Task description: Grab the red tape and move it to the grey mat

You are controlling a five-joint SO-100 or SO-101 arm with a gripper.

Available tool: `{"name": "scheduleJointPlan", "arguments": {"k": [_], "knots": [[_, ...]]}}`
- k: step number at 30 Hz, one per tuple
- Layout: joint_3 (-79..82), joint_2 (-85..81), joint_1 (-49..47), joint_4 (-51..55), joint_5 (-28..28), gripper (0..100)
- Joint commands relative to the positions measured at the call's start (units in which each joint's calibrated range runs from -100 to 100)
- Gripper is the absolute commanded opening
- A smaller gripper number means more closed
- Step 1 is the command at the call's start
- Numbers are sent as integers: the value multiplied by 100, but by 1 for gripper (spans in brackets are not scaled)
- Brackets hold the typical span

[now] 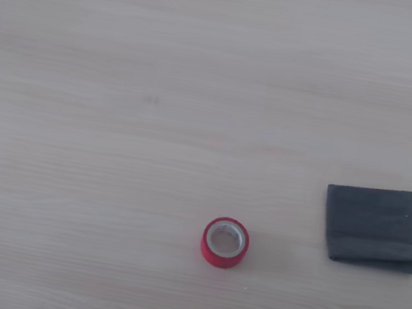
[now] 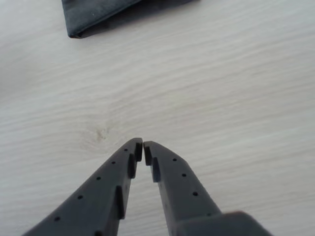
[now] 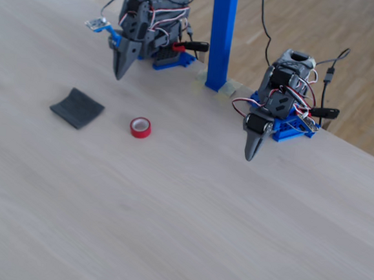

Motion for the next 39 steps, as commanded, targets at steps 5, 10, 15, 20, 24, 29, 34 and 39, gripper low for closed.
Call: {"name": "scheduleJointPlan", "arguments": {"k": [5,10,15,20,24,29,34,39], "knots": [[187,-75,-27,58,140,2],[187,-75,-27,58,145,2],[187,-75,-18,58,145,2],[187,-67,-18,58,119,3],[178,-25,-36,33,156,3],[-93,33,-243,33,166,3],[-1006,896,-297,33,318,11],[-2235,2374,-541,33,323,11]]}}
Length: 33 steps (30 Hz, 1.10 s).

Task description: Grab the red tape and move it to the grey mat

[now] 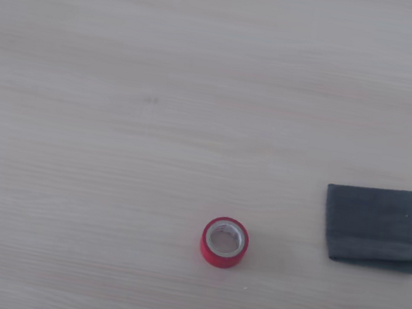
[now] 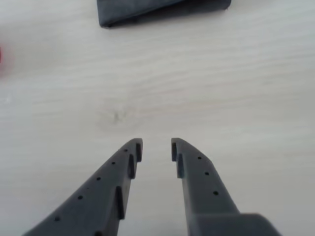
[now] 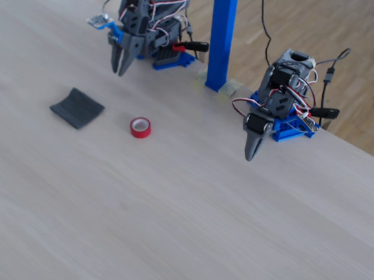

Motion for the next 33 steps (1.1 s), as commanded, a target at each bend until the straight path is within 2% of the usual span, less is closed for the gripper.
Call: {"name": "scheduleJointPlan", "arguments": {"k": [1,16,25,33], "knots": [[-1127,1091,-173,-68,59,11],[-4118,4146,-1363,-110,43,11],[-4417,5308,-1652,-1348,64,11],[-5022,6238,-1949,-1577,22,13]]}}
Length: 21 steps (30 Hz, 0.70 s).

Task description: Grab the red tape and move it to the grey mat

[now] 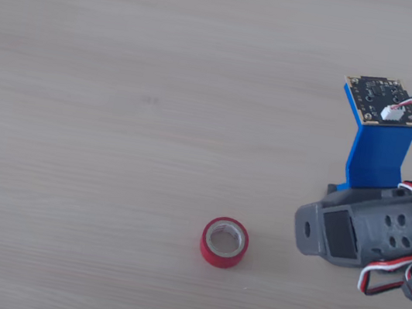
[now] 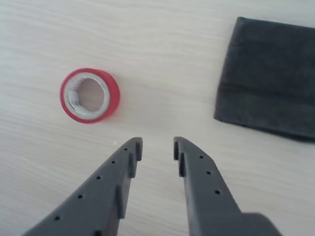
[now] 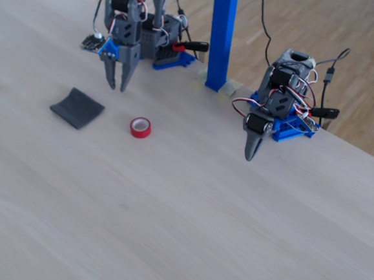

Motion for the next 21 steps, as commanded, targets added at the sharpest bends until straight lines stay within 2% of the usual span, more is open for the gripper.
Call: {"name": "scheduleJointPlan", "arguments": {"k": [1,14,21], "knots": [[-637,409,-157,-54,-19,14],[-2291,2144,-491,-54,-29,15],[-2562,2767,-482,-54,-29,15]]}}
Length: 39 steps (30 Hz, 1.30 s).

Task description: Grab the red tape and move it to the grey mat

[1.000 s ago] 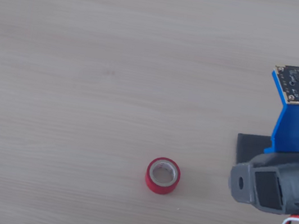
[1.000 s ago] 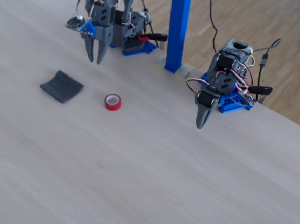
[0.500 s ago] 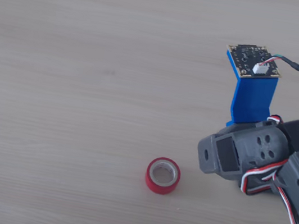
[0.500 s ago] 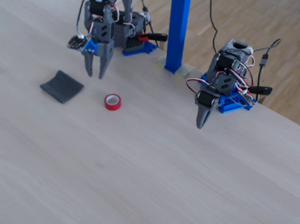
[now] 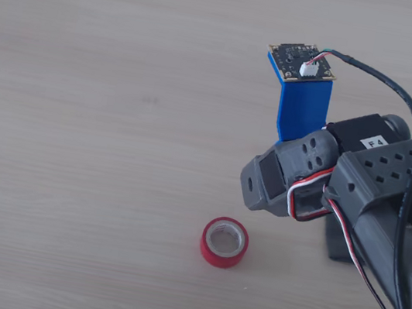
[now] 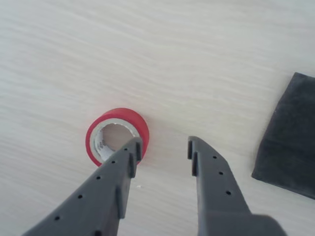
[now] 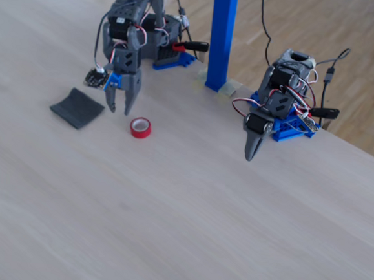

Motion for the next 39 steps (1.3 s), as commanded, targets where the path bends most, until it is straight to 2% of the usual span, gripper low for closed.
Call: {"name": "scheduleJointPlan", "arguments": {"k": [1,39], "knots": [[-306,127,15,-46,-19,15],[-143,418,-598,-436,-165,15]]}}
